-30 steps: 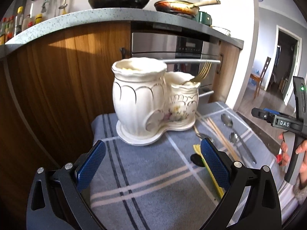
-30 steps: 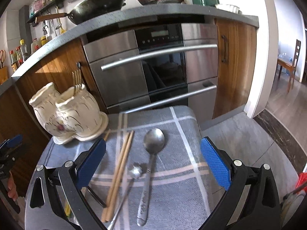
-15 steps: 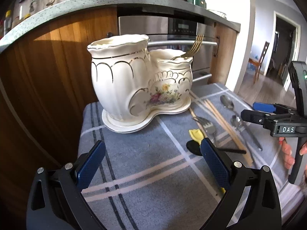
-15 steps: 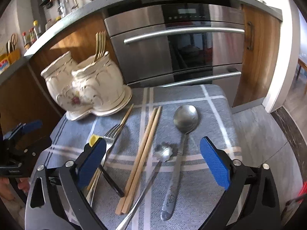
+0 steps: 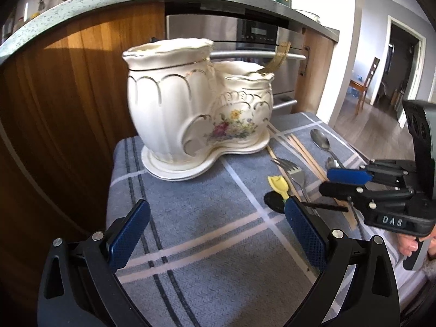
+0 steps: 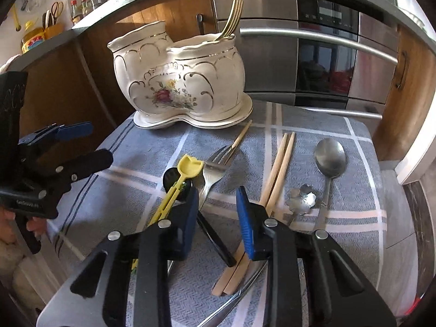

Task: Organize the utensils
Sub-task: 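Close left tool on yellow and black spoons while right tool grasps silver fork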

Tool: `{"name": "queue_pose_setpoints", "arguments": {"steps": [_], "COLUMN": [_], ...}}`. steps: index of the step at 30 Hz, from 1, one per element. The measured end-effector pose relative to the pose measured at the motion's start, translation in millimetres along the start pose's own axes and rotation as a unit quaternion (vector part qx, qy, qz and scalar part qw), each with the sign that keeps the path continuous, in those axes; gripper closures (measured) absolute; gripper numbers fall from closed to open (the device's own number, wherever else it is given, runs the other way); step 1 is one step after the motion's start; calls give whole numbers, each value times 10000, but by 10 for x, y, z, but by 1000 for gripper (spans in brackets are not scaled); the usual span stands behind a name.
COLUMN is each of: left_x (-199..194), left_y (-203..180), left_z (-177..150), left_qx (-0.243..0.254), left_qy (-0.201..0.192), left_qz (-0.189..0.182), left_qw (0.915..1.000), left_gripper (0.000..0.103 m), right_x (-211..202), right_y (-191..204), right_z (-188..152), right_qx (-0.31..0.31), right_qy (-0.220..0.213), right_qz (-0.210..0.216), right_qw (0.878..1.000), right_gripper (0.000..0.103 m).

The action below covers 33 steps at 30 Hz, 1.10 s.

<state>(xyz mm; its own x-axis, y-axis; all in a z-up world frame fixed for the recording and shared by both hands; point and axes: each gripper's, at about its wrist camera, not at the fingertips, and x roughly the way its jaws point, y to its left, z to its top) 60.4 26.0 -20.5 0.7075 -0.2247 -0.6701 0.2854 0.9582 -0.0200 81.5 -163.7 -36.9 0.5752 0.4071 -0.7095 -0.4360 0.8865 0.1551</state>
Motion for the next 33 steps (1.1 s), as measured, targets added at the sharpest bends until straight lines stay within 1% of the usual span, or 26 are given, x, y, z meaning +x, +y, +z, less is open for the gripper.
{"name": "queue_pose_setpoints", "arguments": {"steps": [3,7,11,14,21,22,23,29,31,32,33], "left_x": [39,74,102,131,190,195,196,219,225,226,230], "left_y": [-74,-156,-176,-173,-194,-198,-198,-193,-193,-195,-205], "left_z": [-19,-38,-47,-55,-50,-50,-54,-54,-54,-57,-59], "left_qx": [110,293,284,291,342,354,359,341,321,321,335], "left_qy": [108,148,182,219,275,284,285,319,336,343,351], "left_qz": [-132,-116,-130,-128,-136,-131,-129,-145,-190,-206,-230], "left_qw": [9998,9994,9993,9993,9989,9989,9989,9988,9987,9987,9986], "left_gripper": [6,6,6,6,6,6,6,6,6,6,6], "right_x": [37,138,241,326,437,441,442,378,332,306,260], "right_y": [-43,-49,-51,-104,-187,-190,-198,-203,-198,-198,-218], "right_z": [41,95,114,126,186,189,193,194,198,203,207], "right_qx": [191,310,351,545,828,851,875,949,944,945,1009], "right_qy": [25,136,268,409,486,483,503,395,316,285,211], "right_qz": [120,229,189,287,505,559,615,760,824,814,826], "right_qw": [9997,9992,9988,9973,9941,9936,9930,9918,9916,9918,9912], "right_gripper": [74,74,74,74,75,77,83,85,89,100,100]}}
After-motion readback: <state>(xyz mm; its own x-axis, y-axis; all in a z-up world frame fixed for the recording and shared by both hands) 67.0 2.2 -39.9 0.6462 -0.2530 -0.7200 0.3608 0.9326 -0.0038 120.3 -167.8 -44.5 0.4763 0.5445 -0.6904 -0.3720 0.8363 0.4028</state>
